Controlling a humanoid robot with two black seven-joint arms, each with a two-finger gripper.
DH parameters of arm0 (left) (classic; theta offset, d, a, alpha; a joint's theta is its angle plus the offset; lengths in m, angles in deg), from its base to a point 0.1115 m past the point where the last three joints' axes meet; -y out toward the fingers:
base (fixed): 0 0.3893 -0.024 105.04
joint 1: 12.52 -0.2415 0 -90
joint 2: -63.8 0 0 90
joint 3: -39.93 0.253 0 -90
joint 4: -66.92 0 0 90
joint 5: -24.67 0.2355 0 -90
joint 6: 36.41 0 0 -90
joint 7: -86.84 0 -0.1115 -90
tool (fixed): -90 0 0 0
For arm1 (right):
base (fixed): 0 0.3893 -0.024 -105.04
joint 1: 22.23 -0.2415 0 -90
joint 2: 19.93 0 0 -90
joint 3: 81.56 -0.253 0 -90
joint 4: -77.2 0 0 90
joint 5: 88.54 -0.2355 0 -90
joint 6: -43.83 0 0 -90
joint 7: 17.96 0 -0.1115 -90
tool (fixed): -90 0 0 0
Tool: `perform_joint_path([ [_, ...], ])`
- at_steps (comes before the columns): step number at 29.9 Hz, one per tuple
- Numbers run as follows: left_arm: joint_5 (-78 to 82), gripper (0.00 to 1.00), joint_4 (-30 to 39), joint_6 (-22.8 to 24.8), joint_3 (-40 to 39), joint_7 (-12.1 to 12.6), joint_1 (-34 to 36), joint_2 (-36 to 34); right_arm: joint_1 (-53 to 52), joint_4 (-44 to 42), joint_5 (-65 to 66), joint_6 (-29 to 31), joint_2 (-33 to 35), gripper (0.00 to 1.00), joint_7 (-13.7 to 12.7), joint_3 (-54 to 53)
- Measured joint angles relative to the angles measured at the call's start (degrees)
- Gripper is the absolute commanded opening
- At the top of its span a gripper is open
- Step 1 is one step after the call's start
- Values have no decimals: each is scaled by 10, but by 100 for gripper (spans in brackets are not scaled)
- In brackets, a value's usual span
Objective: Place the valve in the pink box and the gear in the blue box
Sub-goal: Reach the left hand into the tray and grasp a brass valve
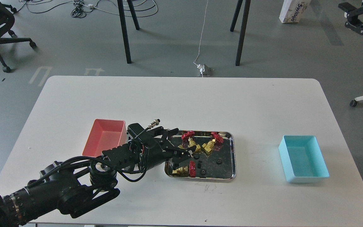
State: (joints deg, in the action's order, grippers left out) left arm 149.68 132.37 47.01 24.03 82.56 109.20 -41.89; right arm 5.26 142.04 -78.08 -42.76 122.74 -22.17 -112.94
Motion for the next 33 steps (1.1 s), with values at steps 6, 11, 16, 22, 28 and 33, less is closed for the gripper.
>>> perform_joint_path([
  [6, 0, 92, -45, 0, -4, 0, -6, 33, 0, -2, 0, -1, -3, 99, 0, 0],
  [11, 0, 91, -75, -1, -4, 0, -7, 56, 0, -3, 0, -1, -3, 99, 0, 0],
  [16, 0, 86, -86, -1, -1, 0, -7, 61, 1, -3, 0, -1, -3, 99, 0, 0],
  [22, 0, 69, -87, -1, 0, -2, -19, 57, 1, -7, 0, -1, -5, 99, 0, 0],
  [28, 0, 41, -86, 1, -1, -2, -22, 57, 0, -12, 0, -3, -13, 99, 0, 0],
  [33, 0, 21, -85, 1, -3, 6, -23, 54, 0, -23, 0, -3, -18, 99, 0, 0],
])
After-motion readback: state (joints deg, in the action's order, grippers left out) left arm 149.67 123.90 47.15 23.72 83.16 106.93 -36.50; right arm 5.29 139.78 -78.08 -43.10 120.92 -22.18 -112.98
